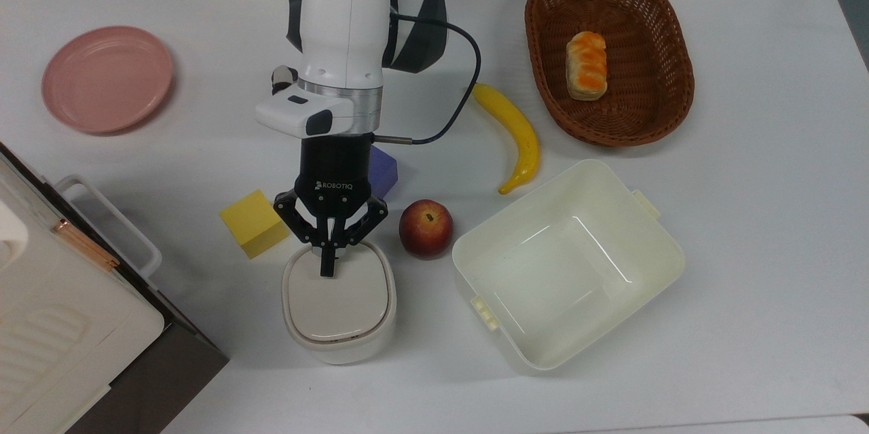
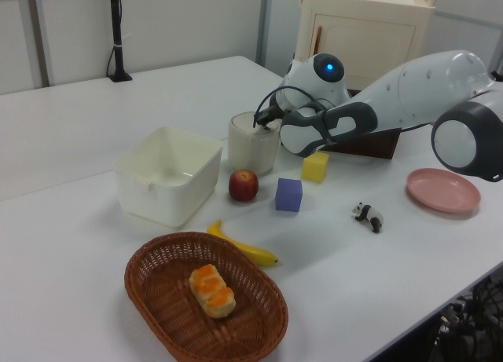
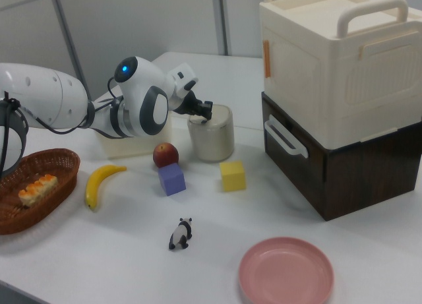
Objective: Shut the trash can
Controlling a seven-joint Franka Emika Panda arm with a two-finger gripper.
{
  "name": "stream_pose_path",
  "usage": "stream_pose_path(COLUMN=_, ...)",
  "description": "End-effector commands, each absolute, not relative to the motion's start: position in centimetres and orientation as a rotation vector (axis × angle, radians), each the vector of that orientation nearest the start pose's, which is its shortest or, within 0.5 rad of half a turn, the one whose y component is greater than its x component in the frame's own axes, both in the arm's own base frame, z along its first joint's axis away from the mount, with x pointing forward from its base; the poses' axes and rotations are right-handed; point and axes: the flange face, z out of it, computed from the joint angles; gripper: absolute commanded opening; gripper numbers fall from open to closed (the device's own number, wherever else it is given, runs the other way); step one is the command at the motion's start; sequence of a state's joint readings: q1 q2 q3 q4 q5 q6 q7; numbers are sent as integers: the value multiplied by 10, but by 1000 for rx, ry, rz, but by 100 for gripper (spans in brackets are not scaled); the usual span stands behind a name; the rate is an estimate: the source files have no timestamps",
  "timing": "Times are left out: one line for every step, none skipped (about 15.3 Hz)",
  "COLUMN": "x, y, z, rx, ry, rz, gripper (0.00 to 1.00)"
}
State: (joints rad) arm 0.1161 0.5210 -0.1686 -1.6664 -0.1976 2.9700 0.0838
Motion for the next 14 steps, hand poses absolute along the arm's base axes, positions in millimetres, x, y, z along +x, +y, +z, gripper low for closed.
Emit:
stream_pose_path(x=710, y=-6, z=375, rx=-3110, ry=-230, rz=-1181, gripper=1)
stream_pose_path(x=711, y=-6, z=368, rx=-3116, ry=-236, rz=-1167, gripper=1)
stream_pose_path(x=712, y=-5, z=362, rx=-3121, ry=-247, rz=-1158, gripper=1)
stream_pose_path(x=712, y=-5, z=363, rx=-3122, ry=-247, rz=-1161, gripper=1)
stream_pose_path(x=713, y=-5, z=370, rx=-3116, ry=-245, rz=-1177, gripper=1)
stream_pose_path(x=713, y=-6, z=379, rx=-3104, ry=-231, rz=-1201, gripper=1)
stream_pose_path(x=714, y=-7, z=395, rx=-3087, ry=-209, rz=-1236, gripper=1)
stream_pose_path(x=713, y=-8, z=411, rx=-3070, ry=-192, rz=-1270, gripper=1)
stream_pose_path(x=711, y=-9, z=429, rx=-3052, ry=-179, rz=-1307, gripper=1)
stream_pose_path(x=707, y=-14, z=450, rx=-3032, ry=-134, rz=-1340, gripper=0)
stream_pose_path(x=703, y=-20, z=469, rx=-3021, ry=-93, rz=-1353, gripper=0)
stream_pose_path(x=698, y=-23, z=487, rx=-3013, ry=-65, rz=-1358, gripper=1)
stream_pose_path(x=692, y=-26, z=507, rx=-3007, ry=-41, rz=-1366, gripper=0)
stream_pose_path(x=685, y=-29, z=526, rx=-3012, ry=-22, rz=-1357, gripper=0)
